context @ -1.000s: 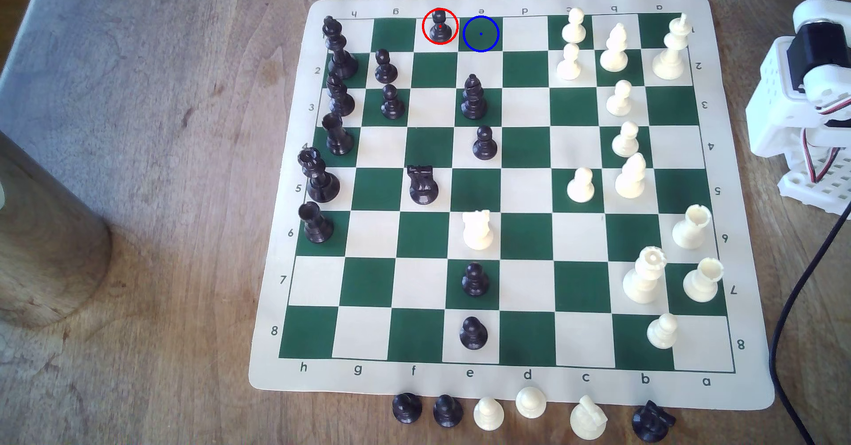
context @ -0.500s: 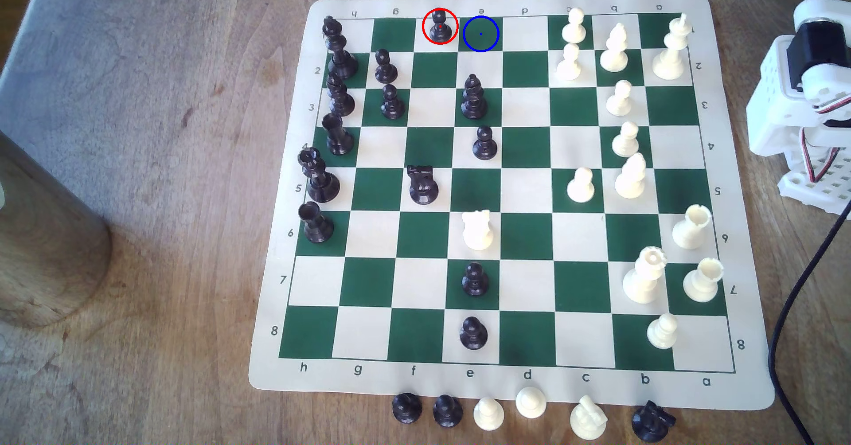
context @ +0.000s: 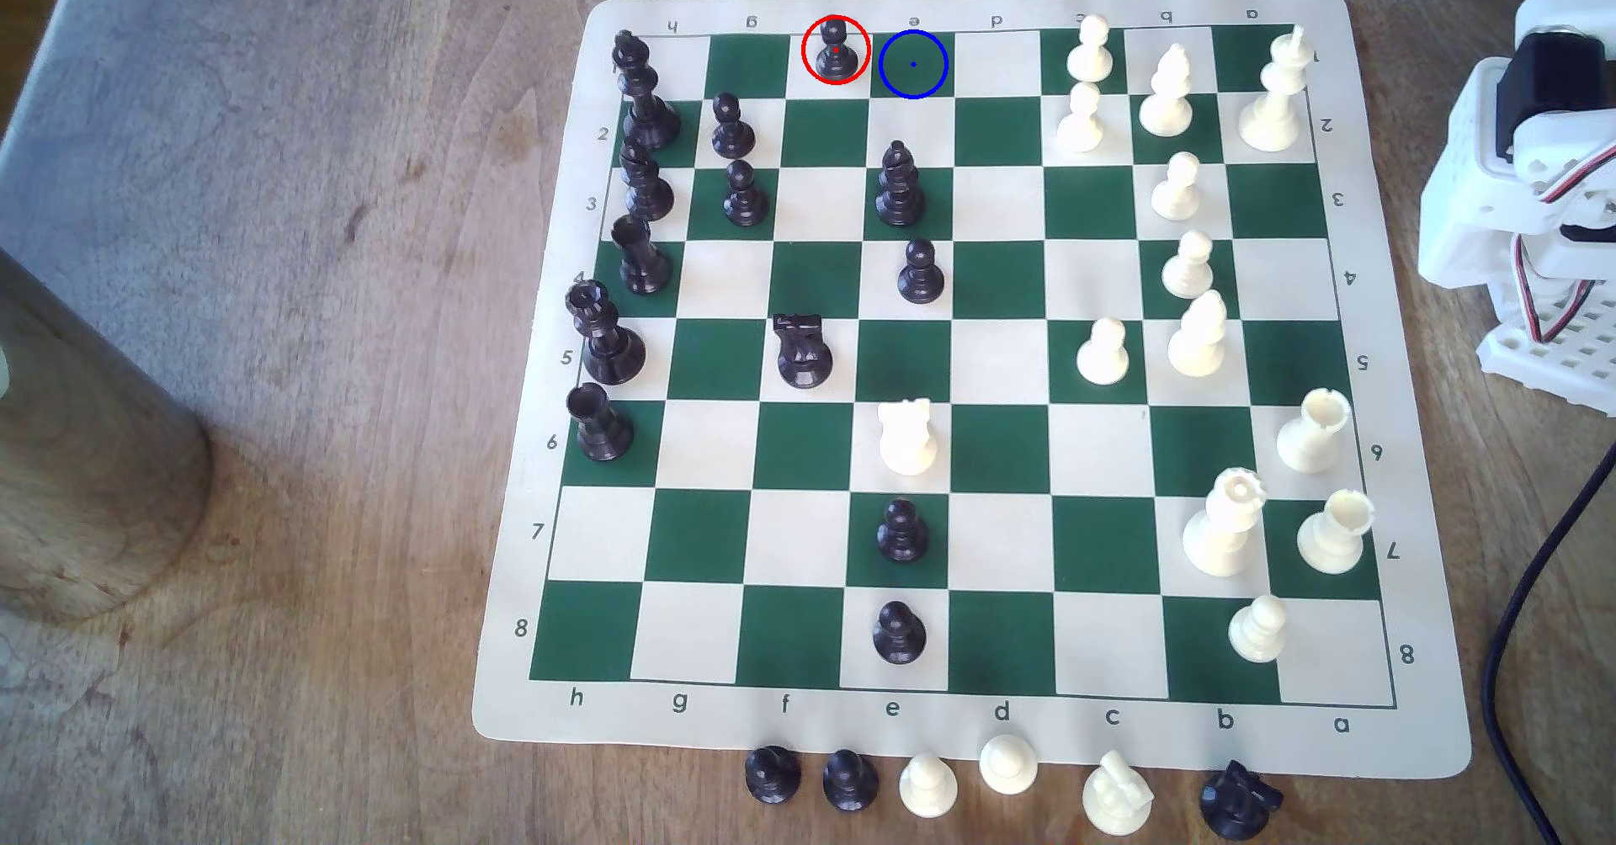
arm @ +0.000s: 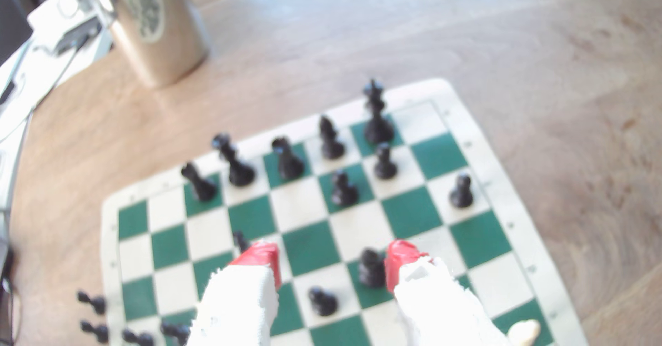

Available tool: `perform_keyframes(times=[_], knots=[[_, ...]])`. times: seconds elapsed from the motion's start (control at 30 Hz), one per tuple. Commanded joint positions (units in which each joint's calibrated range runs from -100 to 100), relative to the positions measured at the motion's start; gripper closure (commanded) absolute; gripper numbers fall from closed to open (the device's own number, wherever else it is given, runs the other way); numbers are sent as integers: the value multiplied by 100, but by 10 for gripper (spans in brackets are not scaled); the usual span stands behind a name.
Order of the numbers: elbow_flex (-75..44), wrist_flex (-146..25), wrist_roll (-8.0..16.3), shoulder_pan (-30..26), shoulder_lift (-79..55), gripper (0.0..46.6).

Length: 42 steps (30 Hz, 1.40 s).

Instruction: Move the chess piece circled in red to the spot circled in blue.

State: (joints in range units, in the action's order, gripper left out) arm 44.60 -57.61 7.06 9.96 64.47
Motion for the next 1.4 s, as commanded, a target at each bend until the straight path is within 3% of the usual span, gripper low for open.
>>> perform_keyframes(times=[0.0,0.27,0.7,1.37], knots=[[-1341,-463,264,103,-836,260],[-2864,-873,430,393,-2687,262],[-3309,-1348,220,737,-3986,274],[-4079,-201,195,1073,-6150,273]])
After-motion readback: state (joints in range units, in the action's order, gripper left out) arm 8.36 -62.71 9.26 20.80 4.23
